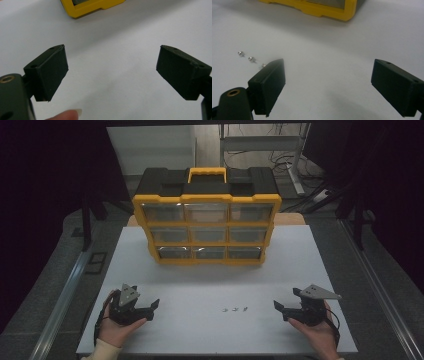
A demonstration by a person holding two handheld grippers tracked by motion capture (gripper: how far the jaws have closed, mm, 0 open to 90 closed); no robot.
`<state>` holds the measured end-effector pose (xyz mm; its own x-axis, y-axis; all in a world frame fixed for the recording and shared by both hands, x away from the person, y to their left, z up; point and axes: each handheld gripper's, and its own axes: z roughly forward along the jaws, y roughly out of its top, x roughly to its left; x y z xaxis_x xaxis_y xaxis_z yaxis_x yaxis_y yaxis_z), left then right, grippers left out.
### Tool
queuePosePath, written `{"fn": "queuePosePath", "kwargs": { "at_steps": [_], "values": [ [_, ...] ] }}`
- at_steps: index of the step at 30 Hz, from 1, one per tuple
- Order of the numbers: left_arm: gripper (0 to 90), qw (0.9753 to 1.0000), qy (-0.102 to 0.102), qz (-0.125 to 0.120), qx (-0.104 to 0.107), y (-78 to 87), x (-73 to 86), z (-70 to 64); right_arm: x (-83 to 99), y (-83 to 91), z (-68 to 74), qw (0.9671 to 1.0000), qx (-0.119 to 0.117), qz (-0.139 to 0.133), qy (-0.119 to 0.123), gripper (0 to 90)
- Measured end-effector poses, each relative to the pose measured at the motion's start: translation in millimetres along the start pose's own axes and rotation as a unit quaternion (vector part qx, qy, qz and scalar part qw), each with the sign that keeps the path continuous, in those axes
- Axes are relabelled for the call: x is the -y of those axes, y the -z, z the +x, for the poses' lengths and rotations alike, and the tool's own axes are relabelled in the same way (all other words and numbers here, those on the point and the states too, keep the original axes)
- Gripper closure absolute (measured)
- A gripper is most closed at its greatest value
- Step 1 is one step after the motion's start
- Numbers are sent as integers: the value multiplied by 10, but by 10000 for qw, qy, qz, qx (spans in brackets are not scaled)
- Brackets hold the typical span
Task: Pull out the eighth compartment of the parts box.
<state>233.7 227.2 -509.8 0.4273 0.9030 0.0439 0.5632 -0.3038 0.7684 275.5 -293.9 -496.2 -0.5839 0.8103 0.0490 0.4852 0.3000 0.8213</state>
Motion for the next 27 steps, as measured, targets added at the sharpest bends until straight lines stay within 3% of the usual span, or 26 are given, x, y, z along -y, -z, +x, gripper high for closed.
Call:
{"fn": "queuePosePath", "kwargs": {
  "at_steps": [7, 15, 27],
  "values": [
    [107, 10000, -64, 74, -10, -87, 27, -5, -13, -36, -15, 9999, -56, 23, -92, 131],
    [126, 10000, -60, 22, -12, -66, 42, 27, -9, -41, 6, 9998, -44, 12, -179, 140],
    [121, 9999, -30, 134, -83, -104, 25, 20, -1, -79, -5, 10000, -11, 33, -10, 148]
  ]
}}
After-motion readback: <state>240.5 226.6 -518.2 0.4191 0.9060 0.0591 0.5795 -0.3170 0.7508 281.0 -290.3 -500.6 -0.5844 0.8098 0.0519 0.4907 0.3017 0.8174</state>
